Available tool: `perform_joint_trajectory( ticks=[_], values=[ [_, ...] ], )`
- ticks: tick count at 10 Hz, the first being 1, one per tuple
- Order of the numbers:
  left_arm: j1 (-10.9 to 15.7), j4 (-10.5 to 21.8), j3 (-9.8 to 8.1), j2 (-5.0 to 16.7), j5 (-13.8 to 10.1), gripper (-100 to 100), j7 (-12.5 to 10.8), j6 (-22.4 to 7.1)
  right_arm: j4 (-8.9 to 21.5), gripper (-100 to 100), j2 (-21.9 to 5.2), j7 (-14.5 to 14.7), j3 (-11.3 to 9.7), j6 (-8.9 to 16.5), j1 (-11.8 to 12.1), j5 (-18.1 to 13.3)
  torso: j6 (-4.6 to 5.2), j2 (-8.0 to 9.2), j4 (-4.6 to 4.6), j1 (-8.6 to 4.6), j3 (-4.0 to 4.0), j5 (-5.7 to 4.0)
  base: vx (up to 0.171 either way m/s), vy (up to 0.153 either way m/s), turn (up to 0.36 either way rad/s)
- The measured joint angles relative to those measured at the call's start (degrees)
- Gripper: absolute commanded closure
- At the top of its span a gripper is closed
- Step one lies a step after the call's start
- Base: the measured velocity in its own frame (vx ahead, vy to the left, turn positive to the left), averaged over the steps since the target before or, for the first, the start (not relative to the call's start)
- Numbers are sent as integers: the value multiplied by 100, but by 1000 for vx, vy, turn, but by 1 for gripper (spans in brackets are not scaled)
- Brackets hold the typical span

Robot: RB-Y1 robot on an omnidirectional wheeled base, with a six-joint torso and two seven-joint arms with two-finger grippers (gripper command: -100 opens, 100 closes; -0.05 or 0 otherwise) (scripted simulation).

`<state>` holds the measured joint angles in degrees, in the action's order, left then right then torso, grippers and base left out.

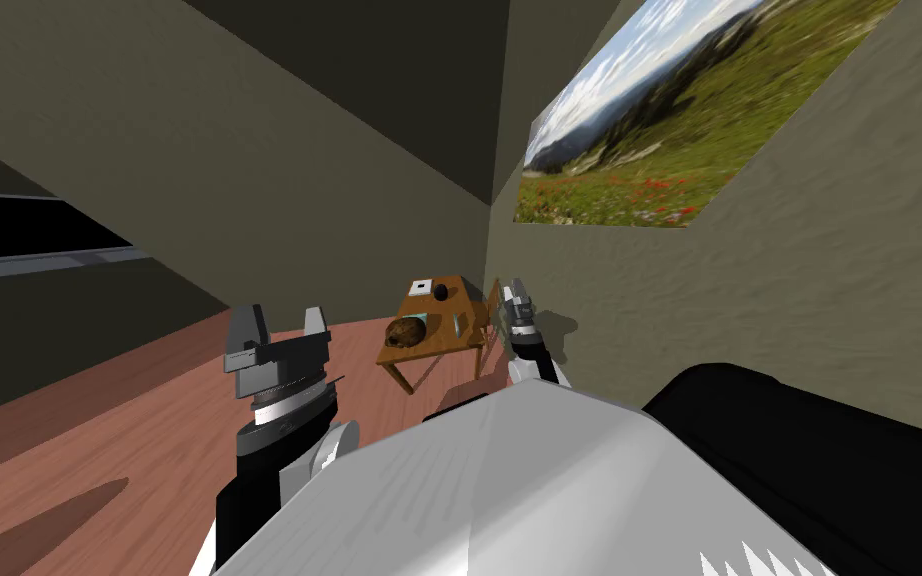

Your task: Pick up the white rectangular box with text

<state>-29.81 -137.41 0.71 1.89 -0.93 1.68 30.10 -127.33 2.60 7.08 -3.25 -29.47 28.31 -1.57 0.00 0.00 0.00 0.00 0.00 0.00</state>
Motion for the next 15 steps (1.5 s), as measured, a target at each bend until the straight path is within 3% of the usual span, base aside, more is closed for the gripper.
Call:
perform_joint_trajectory(
  ticks=[8,12,15],
  values=[
    [0,0,0,0,0,0,0,0,357,-100,-1191,203,-655,425,-118,-688,-3,-1,0,-3,-1,-1,-3,-8,254],
    [0,0,0,0,0,0,0,0,588,-100,-1836,393,-1227,792,-228,-1224,-3,-5,-1,-1,-3,0,6,-5,216],
    [-1,0,-1,0,0,0,0,0,705,-100,-2230,529,-1588,902,-177,-1523,3,-4,-1,-3,-3,0,9,-2,247]
  ],
)
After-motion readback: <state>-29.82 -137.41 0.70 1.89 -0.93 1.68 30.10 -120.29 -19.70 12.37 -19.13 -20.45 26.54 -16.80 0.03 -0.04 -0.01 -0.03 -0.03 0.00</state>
